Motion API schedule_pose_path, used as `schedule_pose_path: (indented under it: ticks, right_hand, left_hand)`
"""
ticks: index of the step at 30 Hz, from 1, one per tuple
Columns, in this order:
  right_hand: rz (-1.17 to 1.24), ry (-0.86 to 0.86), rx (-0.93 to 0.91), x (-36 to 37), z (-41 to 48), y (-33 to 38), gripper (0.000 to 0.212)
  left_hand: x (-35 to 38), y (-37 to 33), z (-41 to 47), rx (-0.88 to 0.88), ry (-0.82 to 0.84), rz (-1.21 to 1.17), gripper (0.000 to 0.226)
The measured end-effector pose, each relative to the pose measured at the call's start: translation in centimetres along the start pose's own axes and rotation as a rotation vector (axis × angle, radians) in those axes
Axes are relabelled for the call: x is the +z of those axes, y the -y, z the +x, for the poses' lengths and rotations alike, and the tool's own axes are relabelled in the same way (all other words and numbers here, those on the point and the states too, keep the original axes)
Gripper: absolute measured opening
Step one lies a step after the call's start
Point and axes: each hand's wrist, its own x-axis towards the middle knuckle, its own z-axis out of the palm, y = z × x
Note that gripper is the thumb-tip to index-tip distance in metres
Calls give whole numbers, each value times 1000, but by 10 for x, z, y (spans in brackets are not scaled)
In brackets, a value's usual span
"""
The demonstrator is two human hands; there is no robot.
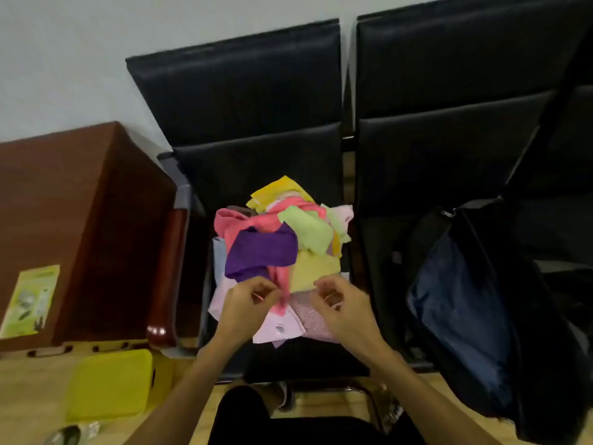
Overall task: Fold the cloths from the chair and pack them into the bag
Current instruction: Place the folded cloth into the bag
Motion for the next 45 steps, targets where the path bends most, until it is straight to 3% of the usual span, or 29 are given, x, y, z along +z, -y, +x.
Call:
schedule_pose_path:
  ticks: [4, 10, 15, 18, 21, 26, 32, 36, 38, 41, 43, 45]
  right_hand:
    - [-107, -11, 21, 51, 66, -25, 14]
    - [-93, -180, 162, 107, 146, -74, 40]
    - [-128, -211, 127, 131, 171, -107, 19]
    - [-99, -255, 117, 137, 176, -116, 33]
    - [51, -262, 110, 139, 172, -117, 13]
    - [188, -266, 49, 136, 128, -89, 26]
    - [273, -187, -179, 122, 72, -26, 18]
    - [285, -146, -358, 109, 28, 11, 16]
    - [263, -129, -416, 103, 6, 26, 13]
    - [175, -103, -478, 93, -24, 42, 17]
    - [109, -102, -517, 88, -43, 49, 18]
    - [50, -112, -546, 83, -59, 50, 15]
  left_hand:
    - [13, 53, 50, -37, -150, 26, 6]
    - [46, 107, 104, 193, -280, 161, 20]
    - [70, 137, 118, 386, -336, 293, 25]
    - [78, 150, 123, 447, -366, 363, 17]
    - [81, 152, 123, 490, -403, 367, 7]
    - [64, 137, 93, 502, -461, 259, 2]
    - [11, 104, 40, 544, -576, 122, 2]
    - [-11, 81, 3, 572, -611, -109, 5]
    - [-18, 68, -18, 588, -576, -276, 12]
    - [-19, 55, -55, 670, -330, -525, 31]
    - [-14, 49, -75, 734, -232, -523, 45]
    - [-5, 45, -88, 760, -244, -490, 51]
